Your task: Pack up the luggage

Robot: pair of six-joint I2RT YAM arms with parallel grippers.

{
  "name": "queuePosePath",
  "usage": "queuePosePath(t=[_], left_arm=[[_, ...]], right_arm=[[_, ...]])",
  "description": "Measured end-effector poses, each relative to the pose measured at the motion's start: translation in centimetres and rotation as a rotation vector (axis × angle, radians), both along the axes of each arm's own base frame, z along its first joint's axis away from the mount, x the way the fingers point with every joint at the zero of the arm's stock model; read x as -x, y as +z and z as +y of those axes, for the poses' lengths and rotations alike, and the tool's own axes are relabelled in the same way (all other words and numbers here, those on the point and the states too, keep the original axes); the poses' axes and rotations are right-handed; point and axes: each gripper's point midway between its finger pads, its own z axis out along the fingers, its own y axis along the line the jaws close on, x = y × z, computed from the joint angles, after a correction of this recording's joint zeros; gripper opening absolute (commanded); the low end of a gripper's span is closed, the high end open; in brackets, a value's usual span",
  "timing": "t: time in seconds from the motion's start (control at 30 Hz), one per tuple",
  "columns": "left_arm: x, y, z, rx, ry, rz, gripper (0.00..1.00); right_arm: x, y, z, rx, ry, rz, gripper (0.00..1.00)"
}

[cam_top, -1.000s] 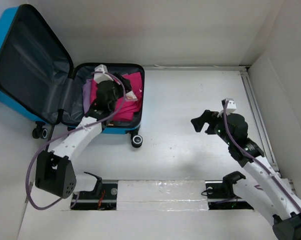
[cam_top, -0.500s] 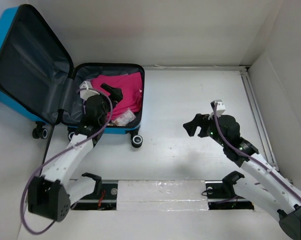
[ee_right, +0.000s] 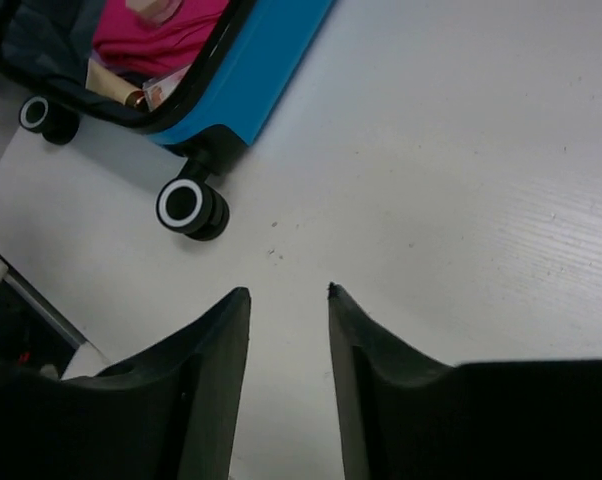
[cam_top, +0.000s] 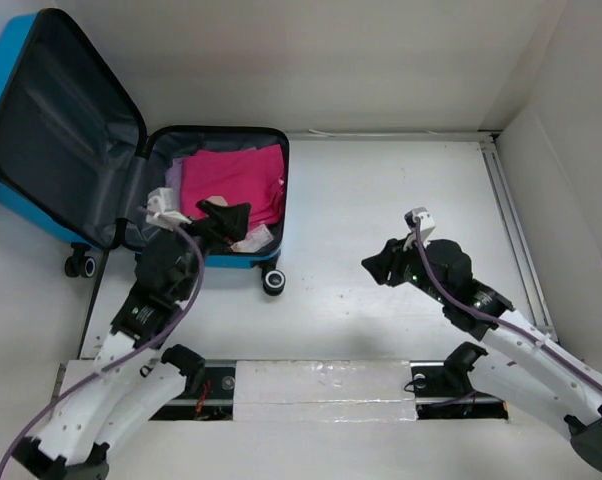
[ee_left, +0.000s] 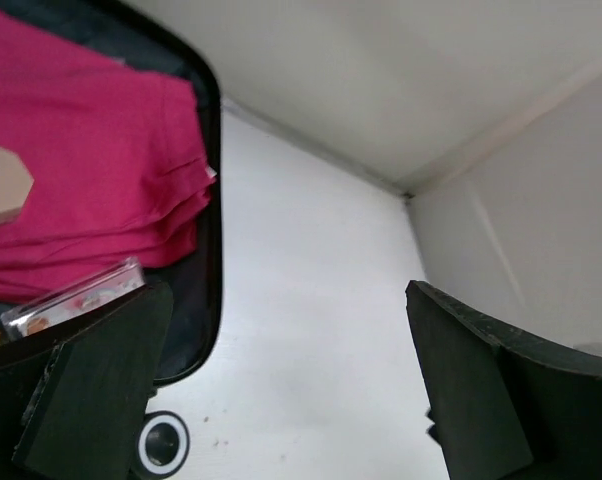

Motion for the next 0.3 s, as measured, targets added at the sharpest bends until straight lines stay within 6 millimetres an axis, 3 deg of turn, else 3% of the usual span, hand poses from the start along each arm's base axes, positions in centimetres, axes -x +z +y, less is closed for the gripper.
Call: queuePosePath(t=[0.03, 0.07, 0.2, 0.3], left_arm=[[0.9, 1.1, 0.3, 0.017, -0.010, -0.036, 1.00], [1.6, 2.0, 0.6, 0.030, -0.017, -0.064, 1.00], [3.7, 4.6, 1.3, 0.078, -0.038, -0.160, 1.00], [3.6, 4.2, 1.0, 0.072, -0.054, -0.164, 1.00]], right_arm=[[0.2, 0.2, 0.1, -0.005, 0.009, -0.007, 0.61], [0.4, 0.5, 0.2, -0.011, 0.016, -0.015, 0.64], [0.9, 1.0, 0.2, -0.018, 0.028, -0.030, 0.65], [1.1, 0.4, 0.0, -0.001, 0.028, -0.009, 0.66]])
